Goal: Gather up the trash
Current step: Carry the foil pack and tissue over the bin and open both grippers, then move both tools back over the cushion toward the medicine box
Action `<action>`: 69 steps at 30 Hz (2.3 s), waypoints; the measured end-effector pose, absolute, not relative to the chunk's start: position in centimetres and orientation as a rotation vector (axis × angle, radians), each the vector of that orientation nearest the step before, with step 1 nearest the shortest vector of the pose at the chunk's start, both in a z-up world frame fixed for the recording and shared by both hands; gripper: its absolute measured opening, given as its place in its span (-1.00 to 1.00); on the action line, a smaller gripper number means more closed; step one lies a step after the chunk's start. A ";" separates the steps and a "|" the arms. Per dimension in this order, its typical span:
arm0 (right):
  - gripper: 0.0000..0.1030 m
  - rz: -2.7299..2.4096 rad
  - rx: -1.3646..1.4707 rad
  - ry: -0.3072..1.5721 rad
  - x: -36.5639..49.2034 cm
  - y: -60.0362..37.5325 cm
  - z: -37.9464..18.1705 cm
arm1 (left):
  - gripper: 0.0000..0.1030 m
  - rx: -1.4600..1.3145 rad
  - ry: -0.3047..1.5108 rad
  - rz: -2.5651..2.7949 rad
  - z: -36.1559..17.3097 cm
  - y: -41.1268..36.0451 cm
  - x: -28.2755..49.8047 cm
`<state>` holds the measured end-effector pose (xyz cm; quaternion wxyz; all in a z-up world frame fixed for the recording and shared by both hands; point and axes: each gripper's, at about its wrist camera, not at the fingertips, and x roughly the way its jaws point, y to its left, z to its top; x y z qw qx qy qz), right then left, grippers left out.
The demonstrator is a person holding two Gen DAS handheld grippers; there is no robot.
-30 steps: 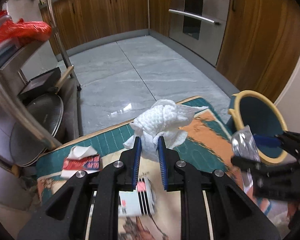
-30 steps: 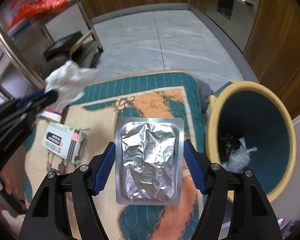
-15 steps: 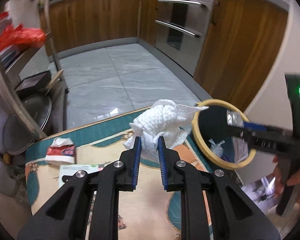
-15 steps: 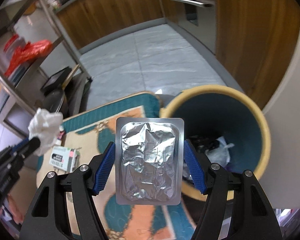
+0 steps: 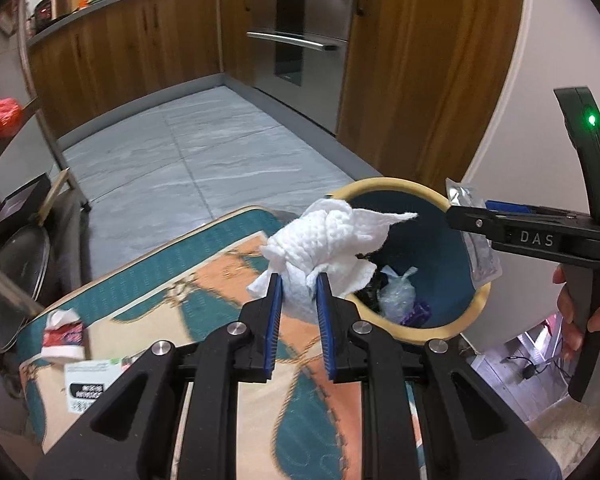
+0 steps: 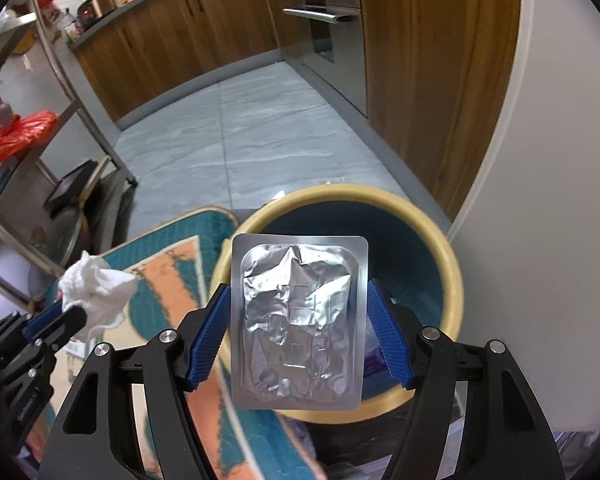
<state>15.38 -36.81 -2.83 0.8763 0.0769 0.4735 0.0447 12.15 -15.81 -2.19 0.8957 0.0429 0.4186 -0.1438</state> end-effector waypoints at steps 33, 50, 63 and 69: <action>0.35 -0.013 0.118 1.090 17.7 -40.2 -8.1 | -0.66 0.110 0.961 -0.401 -9.1 -22.7 17.0; 0.38 -0.007 0.141 1.068 17.9 -40.1 -7.5 | -0.21 0.113 0.958 -0.386 -9.3 -22.8 16.9; 0.66 0.012 0.149 1.005 17.0 -38.3 -3.6 | -0.03 0.124 0.918 -0.330 -7.0 -19.5 15.3; 0.80 0.014 0.187 1.001 16.5 -37.6 -2.5 | 0.21 0.108 0.914 -0.279 -5.7 -16.1 13.9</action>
